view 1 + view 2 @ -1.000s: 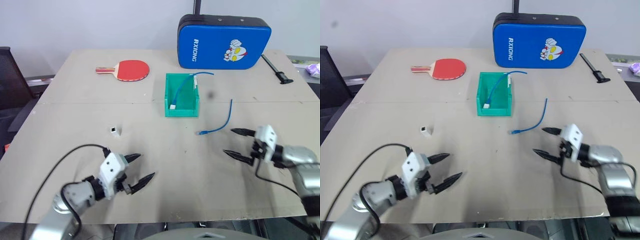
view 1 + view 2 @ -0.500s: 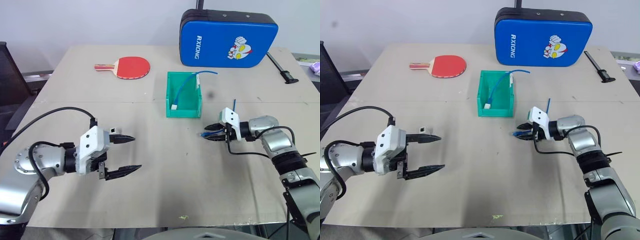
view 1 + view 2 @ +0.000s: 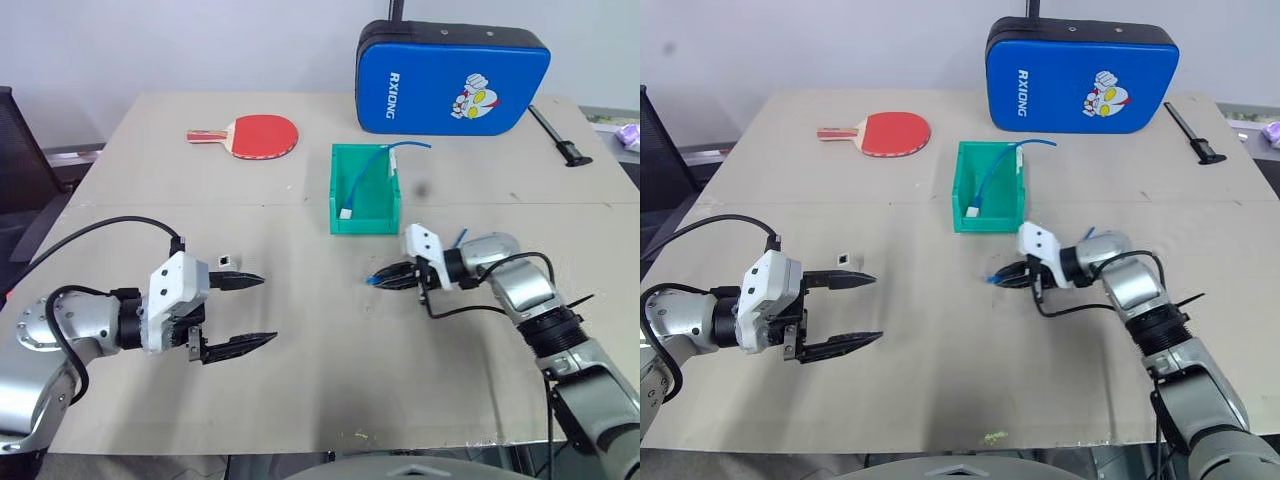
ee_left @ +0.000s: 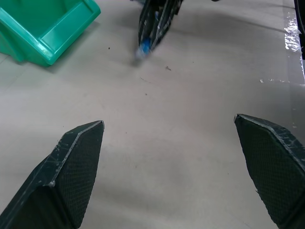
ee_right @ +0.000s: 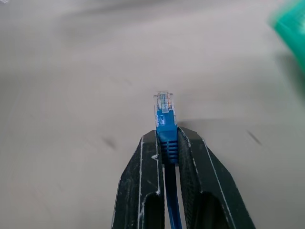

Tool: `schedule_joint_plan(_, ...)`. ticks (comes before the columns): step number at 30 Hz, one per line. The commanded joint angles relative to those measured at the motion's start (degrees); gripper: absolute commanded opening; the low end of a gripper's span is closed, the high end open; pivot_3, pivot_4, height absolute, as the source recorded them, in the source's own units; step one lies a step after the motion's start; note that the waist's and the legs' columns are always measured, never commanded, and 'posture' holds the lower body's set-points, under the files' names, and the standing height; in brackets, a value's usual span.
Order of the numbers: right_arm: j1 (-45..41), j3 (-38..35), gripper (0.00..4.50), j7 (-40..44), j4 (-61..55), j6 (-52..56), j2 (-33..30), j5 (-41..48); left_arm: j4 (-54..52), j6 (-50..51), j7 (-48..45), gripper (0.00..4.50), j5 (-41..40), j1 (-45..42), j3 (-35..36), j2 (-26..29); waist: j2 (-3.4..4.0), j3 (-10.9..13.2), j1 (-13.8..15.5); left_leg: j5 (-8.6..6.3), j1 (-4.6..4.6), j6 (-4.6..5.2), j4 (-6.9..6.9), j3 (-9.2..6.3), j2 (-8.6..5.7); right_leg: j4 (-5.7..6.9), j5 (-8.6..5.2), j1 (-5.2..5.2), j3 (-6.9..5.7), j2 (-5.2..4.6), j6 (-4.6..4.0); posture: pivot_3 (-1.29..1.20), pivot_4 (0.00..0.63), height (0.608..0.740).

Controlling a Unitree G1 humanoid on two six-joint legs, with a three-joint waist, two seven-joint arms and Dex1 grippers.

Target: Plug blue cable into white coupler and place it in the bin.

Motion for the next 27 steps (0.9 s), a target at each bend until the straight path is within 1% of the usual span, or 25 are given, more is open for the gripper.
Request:
schedule_joint_plan(1, -0.42, 2.73, 0.03, -3.48, -2.25, 2.3, 1.66, -2.39, -0.84, -0.48, -0.32, 4.5, 0.06, -0.89, -0.12, 0.13, 0.0, 0.0, -0.05, 0.0, 0.0, 0.0, 0.02, 0.0, -0.01, 0.03, 0.0, 0.0, 0.0, 0.0, 0.0, 0.0, 0.15, 0.728)
schedule_joint_plan(3, -0.66, 3.56, 0.8, -5.09, -2.39, 2.6, 2.51, -3.34, -0.76, -0.53, -0.84, 4.5, 0.22, -1.65, -1.46, 0.25, 0.0, 0.0, -0.02, 0.0, 0.0, 0.0, 0.08, 0.0, -0.03, 0.06, 0.0, 0.0, 0.01, -0.02, -0.01, 0.0, 0.15, 0.728)
schedule_joint_plan(5, -0.46, 3.12, 1.74, -5.68, -3.74, 3.58, 2.37, -2.9, -0.32, -1.04, -1.7, 4.5, 1.14, -2.73, -3.42, 0.51, 0.0, 0.0, -0.03, 0.0, 0.0, 0.0, 0.12, 0.0, -0.07, 0.1, 0.0, 0.01, 0.02, -0.04, -0.01, 0.0, 0.15, 0.728)
schedule_joint_plan(6, -0.07, 2.45, 2.13, -5.94, -4.83, 3.91, 1.69, -2.68, 0.04, -1.6, -2.15, 4.5, 2.06, -3.32, -4.76, 0.68, 0.0, 0.0, 0.01, 0.0, 0.0, 0.0, 0.14, 0.0, -0.08, 0.11, 0.0, 0.01, 0.03, -0.04, -0.01, 0.0, 0.15, 0.728)
schedule_joint_plan(7, 0.54, 1.27, 2.71, -6.78, -6.03, 3.6, 0.95, -2.52, 0.29, -1.92, -2.34, 4.5, 2.86, -4.07, -6.28, 0.65, 0.0, 0.0, 0.12, 0.0, -0.01, 0.0, 0.14, -0.01, -0.09, 0.12, 0.0, 0.01, 0.03, -0.05, 0.0, 0.0, 0.15, 0.728)
schedule_joint_plan(9, 1.53, -0.75, 3.7, -8.52, -7.85, 3.3, 0.11, -2.0, 0.46, -1.9, -2.22, 4.5, 3.68, -5.37, -8.38, 0.29, -0.02, -0.01, 0.1, 0.0, -0.01, 0.0, 0.15, 0.0, -0.1, 0.13, 0.0, 0.01, 0.02, -0.04, 0.0, 0.0, 0.15, 0.728)
schedule_joint_plan(10, 2.38, -2.34, 4.1, -9.09, -9.29, 3.59, -0.57, -1.06, 0.7, -1.53, -1.5, 4.5, 4.53, -6.78, -10.19, -0.16, -0.02, -0.01, 0.11, 0.0, 0.0, 0.0, 0.15, 0.0, -0.1, 0.14, 0.0, 0.02, 0.03, -0.04, 0.0, 0.0, 0.15, 0.728)
schedule_joint_plan(13, 9.0, -10.79, 4.1, -8.49, -17.75, 5.43, -3.96, 6.49, 3.32, 1.64, 5.37, 4.5, 11.29, -15.86, -20.33, -4.96, -0.02, 0.01, 0.83, 0.0, -0.01, 0.0, 0.15, 0.01, -0.1, 0.15, 0.0, 0.01, 0.0, -0.01, 0.01, 0.0, 0.15, 0.728)
schedule_joint_plan(15, 14.52, -15.89, 4.1, -7.86, -23.18, 6.62, -5.79, 11.65, 4.94, 2.97, 7.25, 4.5, 12.81, -19.94, -24.69, -8.6, 0.03, 0.0, 2.02, 0.0, -0.08, 0.01, 0.17, 0.02, -0.17, 0.1, -0.01, 0.1, -0.13, -0.02, 0.01, 0.0, 0.15, 0.728)
schedule_joint_plan(16, 17.55, -18.37, 4.1, -7.94, -25.43, 6.84, -6.9, 13.55, 6.21, 2.68, 7.31, 4.5, 13.95, -21.43, -26.63, -10.05, -0.04, -0.03, 2.14, 0.0, -0.13, 0.01, 0.22, -0.04, -0.2, 0.08, 0.0, 0.14, -0.13, -0.01, 0.03, 0.0, 0.15, 0.728)
schedule_joint_plan(19, 24.55, -23.01, 4.1, -8.25, -29.09, 7.35, -10.91, 16.22, 11.15, -1.03, 7.12, 4.5, 18.46, -24.13, -30.97, -12.61, -0.1, -0.02, 1.5, -0.02, -0.17, 0.04, 0.37, 0.01, -0.18, 0.07, -0.01, 0.15, -0.05, 0.01, 0.06, 0.0, 0.15, 0.728)
schedule_joint_plan(21, 30.91, -28.04, 4.1, -7.56, -29.89, 4.77, -13.14, 17.53, 17.67, -3.44, 7.3, 4.5, 21.52, -28.38, -34.69, -16.28, -0.13, 0.0, 1.19, -0.13, -0.14, 0.23, 0.4, 0.0, -0.19, 0.09, -0.01, 0.15, -0.04, 0.01, 0.06, 0.0, 0.15, 0.728)
schedule_joint_plan(23, 35.78, -31.72, 4.1, -7.34, -30.79, 4.09, -14.83, 18.93, 22.11, -5.25, 5.7, 4.5, 24.27, -31.65, -38.03, -18.1, -0.15, 0.01, 1.22, -0.16, -0.12, 0.29, 0.45, -0.07, -0.19, 0.17, -0.02, 0.19, -0.1, 0.03, 0.05, 0.0, 0.15, 0.728)
schedule_joint_plan(26, 39.19, -34.33, 4.1, -7.61, -32.81, 4.37, -15.48, 21.87, 26.28, -7.55, 3.79, 4.5, 26.68, -34.21, -40.21, -18.94, -0.17, 0.02, 0.6, -0.16, -0.08, 0.29, 0.56, -0.06, -0.17, 0.27, -0.02, 0.2, -0.02, 0.07, 0.05, 0.0, 0.15, 0.728)
schedule_joint_plan(27, 40.2, -35.09, 4.1, -8.22, -33.5, 4.22, -15.38, 22.33, 28.14, -8.68, 3.48, 4.5, 27.48, -35.3, -40.78, -19.55, -0.17, 0.02, 0.45, -0.16, 0.09, 0.3, 0.56, -0.06, -0.15, 0.33, -0.02, 0.24, 0.14, 0.1, 0.05, 0.0, 0.15, 0.728)
